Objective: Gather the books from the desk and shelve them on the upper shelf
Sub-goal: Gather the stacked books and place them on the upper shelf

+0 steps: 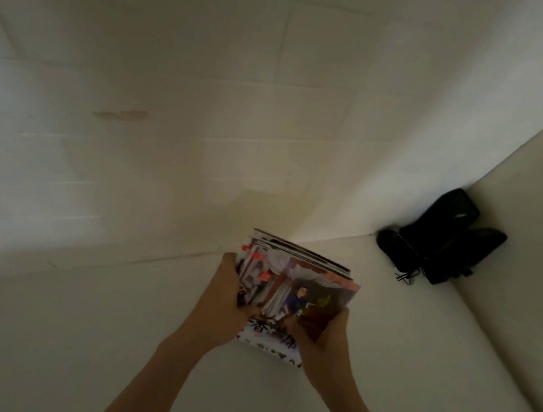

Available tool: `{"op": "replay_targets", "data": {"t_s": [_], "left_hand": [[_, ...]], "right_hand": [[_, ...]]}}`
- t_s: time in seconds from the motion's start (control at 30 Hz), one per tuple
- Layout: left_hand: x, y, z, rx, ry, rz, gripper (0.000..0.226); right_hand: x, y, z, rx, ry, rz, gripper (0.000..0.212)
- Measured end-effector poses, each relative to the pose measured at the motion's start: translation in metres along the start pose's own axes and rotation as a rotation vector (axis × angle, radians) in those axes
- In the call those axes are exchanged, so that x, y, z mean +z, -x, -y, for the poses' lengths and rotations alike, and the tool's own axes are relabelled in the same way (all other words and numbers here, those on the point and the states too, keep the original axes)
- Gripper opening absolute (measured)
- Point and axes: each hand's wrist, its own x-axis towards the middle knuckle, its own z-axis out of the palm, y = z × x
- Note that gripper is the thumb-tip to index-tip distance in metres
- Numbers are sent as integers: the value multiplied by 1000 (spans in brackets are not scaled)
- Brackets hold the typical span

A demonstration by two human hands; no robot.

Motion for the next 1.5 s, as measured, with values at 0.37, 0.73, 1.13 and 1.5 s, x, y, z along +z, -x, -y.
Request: {"op": "replay_targets", "data": {"t_s": [0.37, 0.73, 1.13, 1.5], "left_hand": [[102, -24, -11, 205, 273, 129, 61], [121, -33, -88, -42, 519, -326, 30], [126, -29, -82, -77, 483, -359, 22], [106, -25, -23, 246, 561, 162, 69]], "right_hand": [[-70, 7, -50, -183, 32, -299, 90], [-65, -13, 9, 13, -519, -642, 27], [-61, -14, 12, 48, -499, -676, 12], [-71, 6, -44, -150, -203, -364, 68]]}}
